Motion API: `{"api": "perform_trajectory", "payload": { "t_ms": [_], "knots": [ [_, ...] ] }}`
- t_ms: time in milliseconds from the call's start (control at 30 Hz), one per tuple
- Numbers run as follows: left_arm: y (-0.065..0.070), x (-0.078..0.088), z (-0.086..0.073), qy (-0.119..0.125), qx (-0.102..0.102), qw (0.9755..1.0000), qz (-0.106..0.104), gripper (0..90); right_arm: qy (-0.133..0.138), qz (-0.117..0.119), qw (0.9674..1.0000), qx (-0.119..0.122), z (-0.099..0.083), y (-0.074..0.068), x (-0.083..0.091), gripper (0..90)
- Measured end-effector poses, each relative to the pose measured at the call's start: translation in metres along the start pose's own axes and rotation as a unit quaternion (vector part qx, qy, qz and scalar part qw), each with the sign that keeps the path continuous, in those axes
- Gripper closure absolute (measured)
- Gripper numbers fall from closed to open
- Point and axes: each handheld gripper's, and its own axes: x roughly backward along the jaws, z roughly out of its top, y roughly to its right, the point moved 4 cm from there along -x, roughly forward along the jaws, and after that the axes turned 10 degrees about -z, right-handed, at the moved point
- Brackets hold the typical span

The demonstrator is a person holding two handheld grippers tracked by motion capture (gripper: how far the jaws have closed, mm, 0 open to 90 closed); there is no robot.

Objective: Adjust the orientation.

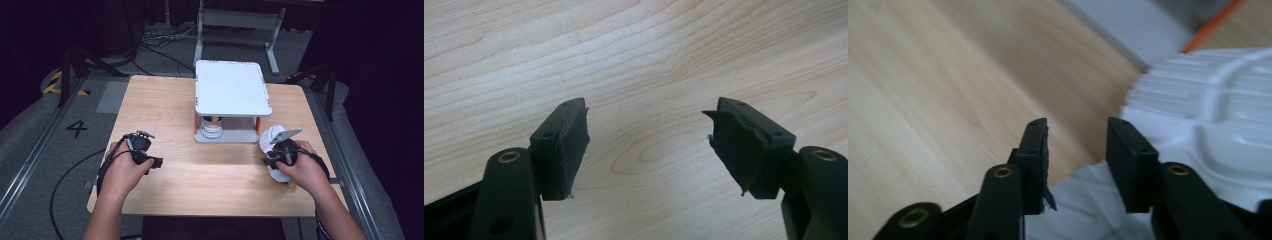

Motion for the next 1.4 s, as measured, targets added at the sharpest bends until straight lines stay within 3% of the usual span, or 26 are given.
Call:
{"api": "perform_trajectory", "payload": {
  "t_ms": [133,233,300,400,567,700,800,833,867,967,1033,1133,1167,1267,1367,1400],
  "knots": [
    [0.002,-0.003,0.003,0.000,-0.004,1.0000,-0.002,31.4,0.002,0.020,0.9997,0.010,0.005,-0.018,-0.009,58.4],
    [0.001,-0.004,0.006,-0.004,-0.012,0.9999,-0.004,31.4,0.026,0.047,0.9986,-0.001,0.013,-0.030,-0.012,55.1],
    [0.003,-0.005,0.007,-0.003,-0.008,1.0000,-0.004,31.4,0.033,0.053,0.9980,-0.003,0.015,-0.032,-0.012,54.8],
    [0.004,-0.006,0.009,-0.003,-0.015,0.9999,-0.007,31.4,0.060,0.070,0.9957,-0.006,0.020,-0.037,-0.003,52.7],
    [0.005,-0.008,0.014,-0.004,-0.018,0.9998,-0.008,31.4,0.113,0.044,0.9919,-0.037,0.023,-0.021,0.027,49.6],
    [0.008,-0.011,0.018,-0.003,-0.021,0.9997,-0.011,31.4,0.123,0.001,0.9889,-0.083,0.011,0.007,0.047,46.5],
    [0.009,-0.013,0.022,-0.007,-0.028,0.9995,-0.013,31.4,0.112,-0.035,0.9856,-0.122,-0.004,0.032,0.057,43.5],
    [0.010,-0.014,0.025,-0.010,-0.030,0.9994,-0.016,31.4,0.098,-0.051,0.9830,-0.146,-0.015,0.044,0.061,37.7],
    [0.010,-0.014,0.025,-0.010,-0.030,0.9994,-0.016,31.4,0.098,-0.051,0.9830,-0.146,-0.015,0.044,0.061,37.7],
    [0.012,-0.018,0.030,-0.012,-0.037,0.9990,-0.021,31.4,0.050,-0.075,0.9796,-0.180,-0.039,0.059,0.064,36.5],
    [0.014,-0.021,0.033,-0.014,-0.041,0.9989,-0.019,31.3,0.027,-0.070,0.9773,-0.198,-0.052,0.064,0.064,34.8],
    [0.016,-0.024,0.037,-0.017,-0.046,0.9985,-0.023,31.3,0.014,-0.070,0.9748,-0.211,-0.064,0.068,0.063,33.5],
    [0.017,-0.026,0.038,-0.019,-0.045,0.9985,-0.025,31.3,-0.004,-0.062,0.9742,-0.217,-0.070,0.067,0.061,32.9],
    [0.020,-0.028,0.041,-0.019,-0.051,0.9982,-0.028,31.3,-0.018,-0.055,0.9735,-0.221,-0.074,0.064,0.057,32.7],
    [0.022,-0.030,0.044,-0.023,-0.056,0.9977,-0.031,31.2,-0.032,-0.039,0.9763,-0.210,-0.077,0.059,0.048,33.3],
    [0.023,-0.031,0.045,-0.021,-0.054,0.9978,-0.032,31.1,-0.046,-0.028,0.9792,-0.196,-0.080,0.056,0.045,34.8]
  ]
}}
